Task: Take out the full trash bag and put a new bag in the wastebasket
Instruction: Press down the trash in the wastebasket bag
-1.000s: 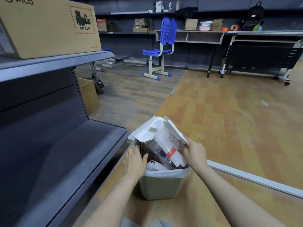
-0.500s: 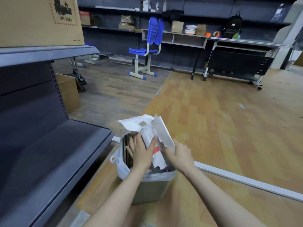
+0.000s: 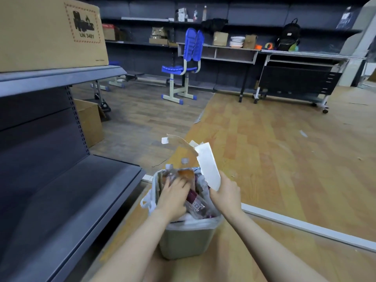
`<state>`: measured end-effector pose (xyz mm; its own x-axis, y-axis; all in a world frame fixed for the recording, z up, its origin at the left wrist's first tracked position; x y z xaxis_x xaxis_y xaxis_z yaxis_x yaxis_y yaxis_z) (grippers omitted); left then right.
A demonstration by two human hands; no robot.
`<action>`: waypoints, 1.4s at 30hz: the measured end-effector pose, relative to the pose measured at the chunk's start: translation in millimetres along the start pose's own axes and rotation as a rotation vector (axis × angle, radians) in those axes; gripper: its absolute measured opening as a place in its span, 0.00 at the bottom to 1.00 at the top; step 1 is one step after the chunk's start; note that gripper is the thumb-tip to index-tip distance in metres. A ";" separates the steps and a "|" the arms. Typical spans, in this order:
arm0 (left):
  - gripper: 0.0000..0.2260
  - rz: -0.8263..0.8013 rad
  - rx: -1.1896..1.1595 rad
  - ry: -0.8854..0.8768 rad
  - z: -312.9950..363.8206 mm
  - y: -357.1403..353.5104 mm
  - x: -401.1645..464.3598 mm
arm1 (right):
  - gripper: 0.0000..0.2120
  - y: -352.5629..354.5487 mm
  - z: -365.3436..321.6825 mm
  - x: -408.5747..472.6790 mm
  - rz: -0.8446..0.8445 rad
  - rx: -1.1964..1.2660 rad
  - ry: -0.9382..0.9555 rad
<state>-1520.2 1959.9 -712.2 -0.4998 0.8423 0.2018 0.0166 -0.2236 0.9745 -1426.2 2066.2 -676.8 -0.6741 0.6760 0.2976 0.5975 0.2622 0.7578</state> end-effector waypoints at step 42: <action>0.37 0.194 -0.727 0.818 -25.3 -9.1 -8.1 | 0.18 -13.2 4.9 5.6 -0.070 0.120 -0.061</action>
<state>-1538.2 1942.7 -725.2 -0.9688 0.2444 -0.0416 -0.2213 -0.7768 0.5896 -1435.7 2070.0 -688.0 -0.6906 0.6928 0.2079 0.6001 0.3883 0.6994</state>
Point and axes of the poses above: each hand's wrist, its own x-axis towards the middle knuckle, its own y-axis out of the back of the hand, z = x × y, the point moved 7 cm from there along x, towards the middle knuckle, and after that the axes turned 1 degree about y, right-handed, at the moved point
